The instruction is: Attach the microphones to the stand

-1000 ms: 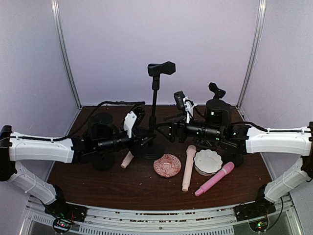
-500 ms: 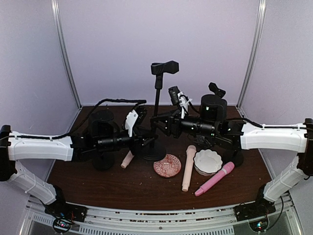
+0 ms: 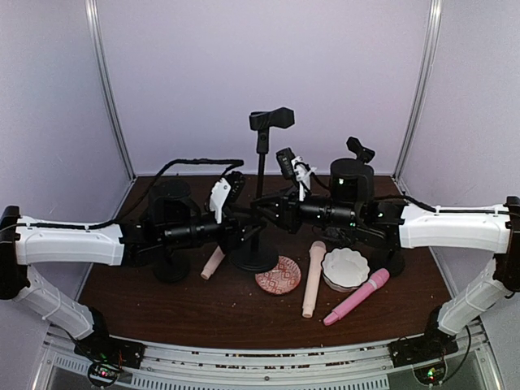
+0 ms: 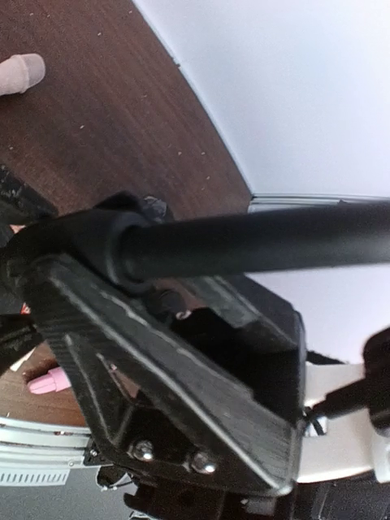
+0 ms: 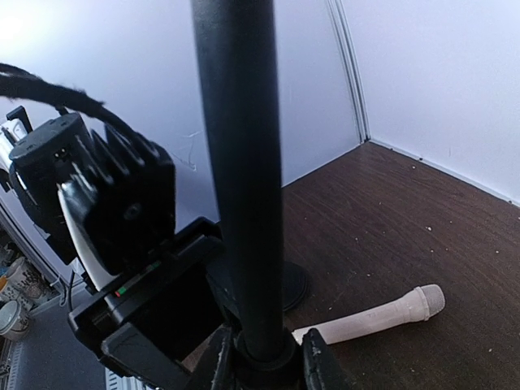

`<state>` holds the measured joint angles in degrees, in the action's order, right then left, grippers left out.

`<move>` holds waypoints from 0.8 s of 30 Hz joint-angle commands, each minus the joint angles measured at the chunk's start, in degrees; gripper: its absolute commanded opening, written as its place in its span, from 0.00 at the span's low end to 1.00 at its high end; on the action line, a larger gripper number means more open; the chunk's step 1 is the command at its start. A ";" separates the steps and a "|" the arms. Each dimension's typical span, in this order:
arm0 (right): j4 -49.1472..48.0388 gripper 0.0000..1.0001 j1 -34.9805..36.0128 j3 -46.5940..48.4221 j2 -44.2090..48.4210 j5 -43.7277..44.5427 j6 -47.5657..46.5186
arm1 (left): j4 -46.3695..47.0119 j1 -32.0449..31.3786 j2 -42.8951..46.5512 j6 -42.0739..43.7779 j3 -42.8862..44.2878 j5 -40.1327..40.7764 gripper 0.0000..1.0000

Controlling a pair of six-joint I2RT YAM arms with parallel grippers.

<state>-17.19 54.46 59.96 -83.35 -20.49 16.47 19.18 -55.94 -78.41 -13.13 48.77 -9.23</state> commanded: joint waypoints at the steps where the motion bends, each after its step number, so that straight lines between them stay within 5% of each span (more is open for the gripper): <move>1: -1.51 0.00 0.16 3.28 2.88 1.33 -0.70 | 6.37 0.04 -1.64 0.34 1.02 1.46 0.44; 14: -1.97 0.00 0.16 4.25 5.50 2.25 -0.63 | 9.30 0.05 -2.71 1.01 -1.63 1.68 0.52; 21: -2.07 0.00 0.19 4.72 4.31 1.69 0.07 | 10.67 0.04 -2.70 2.04 -1.62 0.48 0.41; 24: -1.74 0.00 0.16 4.93 4.02 1.29 -0.17 | 11.32 0.04 -2.80 2.38 -1.49 -0.60 0.22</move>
<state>-14.59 54.46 61.69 -80.12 -18.94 15.70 25.93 -55.99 -80.79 -11.94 47.46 -8.71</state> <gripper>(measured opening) 0.228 0.318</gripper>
